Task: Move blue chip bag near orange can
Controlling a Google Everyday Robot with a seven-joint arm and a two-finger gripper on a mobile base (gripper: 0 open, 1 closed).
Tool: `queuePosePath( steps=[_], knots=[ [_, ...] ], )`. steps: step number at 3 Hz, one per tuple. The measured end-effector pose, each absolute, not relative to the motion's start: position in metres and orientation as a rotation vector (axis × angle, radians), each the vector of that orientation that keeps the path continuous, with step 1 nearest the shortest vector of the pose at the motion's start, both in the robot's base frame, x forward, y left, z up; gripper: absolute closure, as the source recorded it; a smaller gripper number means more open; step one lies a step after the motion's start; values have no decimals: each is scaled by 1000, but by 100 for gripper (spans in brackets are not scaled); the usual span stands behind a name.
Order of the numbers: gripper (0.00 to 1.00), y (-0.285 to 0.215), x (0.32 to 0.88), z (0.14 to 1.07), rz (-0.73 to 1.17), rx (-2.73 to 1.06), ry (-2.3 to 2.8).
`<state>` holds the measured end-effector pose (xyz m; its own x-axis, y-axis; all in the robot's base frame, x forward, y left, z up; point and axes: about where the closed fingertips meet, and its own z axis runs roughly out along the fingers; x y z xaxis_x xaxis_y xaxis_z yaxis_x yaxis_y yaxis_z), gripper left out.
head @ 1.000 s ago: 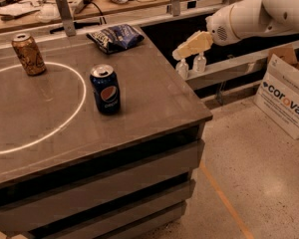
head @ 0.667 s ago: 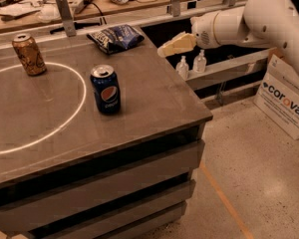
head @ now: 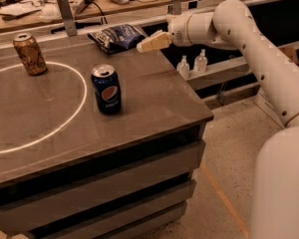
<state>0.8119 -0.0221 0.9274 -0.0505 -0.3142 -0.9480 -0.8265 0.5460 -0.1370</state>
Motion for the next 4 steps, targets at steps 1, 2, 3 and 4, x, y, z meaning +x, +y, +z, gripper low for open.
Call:
queuePosePath(
  steps=[1,2,3,4],
  knots=[
    [0,2,835,913,535,-1027,1633],
    [0,24,857,905,517,-1063,1634],
    [0,40,876,900,518,-1053,1641],
    [0,53,892,891,546,-1012,1661]
  ],
)
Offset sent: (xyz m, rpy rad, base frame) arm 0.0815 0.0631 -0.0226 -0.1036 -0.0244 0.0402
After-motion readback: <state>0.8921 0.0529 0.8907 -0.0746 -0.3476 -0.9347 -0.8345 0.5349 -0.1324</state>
